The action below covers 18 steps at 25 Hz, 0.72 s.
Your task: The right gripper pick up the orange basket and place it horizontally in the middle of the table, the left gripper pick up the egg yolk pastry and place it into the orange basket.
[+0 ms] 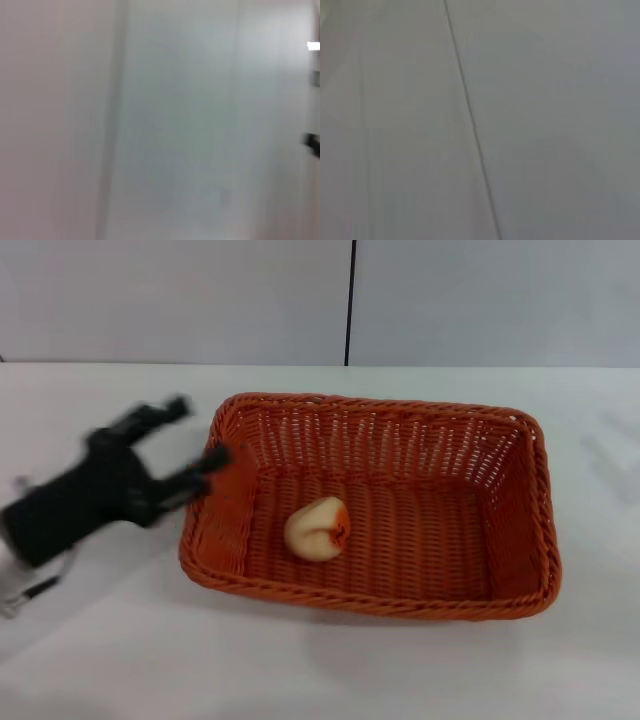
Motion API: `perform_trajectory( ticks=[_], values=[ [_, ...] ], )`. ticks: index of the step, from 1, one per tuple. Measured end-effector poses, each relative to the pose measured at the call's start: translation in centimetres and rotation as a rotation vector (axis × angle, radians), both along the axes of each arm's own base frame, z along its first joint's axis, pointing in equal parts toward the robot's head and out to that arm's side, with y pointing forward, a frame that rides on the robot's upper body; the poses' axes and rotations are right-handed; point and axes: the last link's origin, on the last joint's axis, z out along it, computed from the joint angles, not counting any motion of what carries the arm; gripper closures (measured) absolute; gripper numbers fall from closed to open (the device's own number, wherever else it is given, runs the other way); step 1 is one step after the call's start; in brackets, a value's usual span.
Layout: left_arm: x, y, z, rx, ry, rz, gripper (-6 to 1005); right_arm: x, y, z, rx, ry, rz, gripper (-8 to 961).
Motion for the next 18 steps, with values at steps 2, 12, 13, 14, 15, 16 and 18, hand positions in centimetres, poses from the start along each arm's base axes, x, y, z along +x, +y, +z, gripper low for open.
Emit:
perform_trajectory(
  ticks=[2, 12, 13, 14, 15, 16, 18],
  values=[
    [-0.9, -0.3, 0.8, 0.046, -0.005, 0.039, 285, 0.6, -0.3, 0.1, 0.037, -0.004, -0.028, 368],
    [-8.5, -6.8, 7.1, 0.507, 0.017, 0.393, 157, 3.5, -1.5, -0.1, 0.209, 0.003, -0.187, 368],
    [-8.5, -6.8, 7.1, 0.507, 0.017, 0.393, 157, 3.6, -1.5, -0.1, 0.226, 0.006, -0.2, 368],
    [-9.0, -7.6, 7.4, 0.538, 0.019, 0.43, 157, 3.8, -1.5, -0.1, 0.239, 0.009, -0.21, 368],
    [-9.3, -8.0, 7.5, 0.552, 0.018, 0.448, 157, 3.9, -1.4, -0.2, 0.265, 0.019, -0.23, 368],
    [-9.5, -8.3, 7.6, 0.561, 0.016, 0.461, 157, 3.9, -1.4, -0.2, 0.265, 0.019, -0.23, 368],
    [-9.8, -8.8, 7.7, 0.579, 0.014, 0.487, 157, 3.9, -1.1, -0.3, 0.282, 0.025, -0.239, 367]
  ],
)
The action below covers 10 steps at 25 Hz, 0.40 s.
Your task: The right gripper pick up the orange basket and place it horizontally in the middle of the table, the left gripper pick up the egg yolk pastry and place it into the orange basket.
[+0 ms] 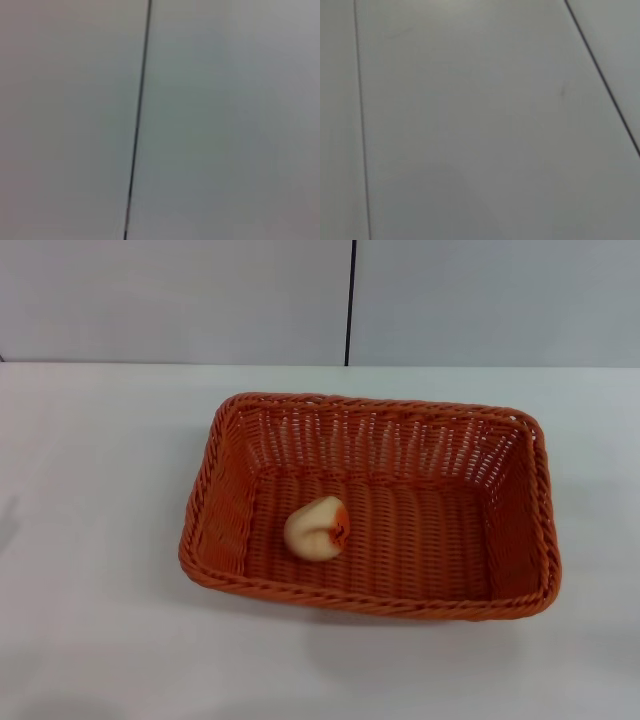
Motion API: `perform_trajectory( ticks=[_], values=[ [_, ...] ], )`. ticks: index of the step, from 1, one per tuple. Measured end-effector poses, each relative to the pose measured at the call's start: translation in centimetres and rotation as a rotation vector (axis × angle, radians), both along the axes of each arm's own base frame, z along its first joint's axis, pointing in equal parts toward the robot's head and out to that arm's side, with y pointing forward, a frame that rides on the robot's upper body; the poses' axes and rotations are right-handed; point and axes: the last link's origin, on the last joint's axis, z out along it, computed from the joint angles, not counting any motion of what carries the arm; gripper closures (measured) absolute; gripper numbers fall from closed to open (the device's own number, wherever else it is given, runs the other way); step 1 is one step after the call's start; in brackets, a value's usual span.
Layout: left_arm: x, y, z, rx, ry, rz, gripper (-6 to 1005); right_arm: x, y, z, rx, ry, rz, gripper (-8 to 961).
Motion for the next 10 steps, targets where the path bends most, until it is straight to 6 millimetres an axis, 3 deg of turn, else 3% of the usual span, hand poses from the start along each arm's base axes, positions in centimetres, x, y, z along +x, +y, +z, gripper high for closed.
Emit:
perform_trajectory(
  ticks=[10],
  values=[
    [-0.31, -0.71, -0.17, 0.033, 0.019, 0.027, 157, -0.57, 1.07, -0.26, 0.019, 0.001, 0.007, 367]
  ],
)
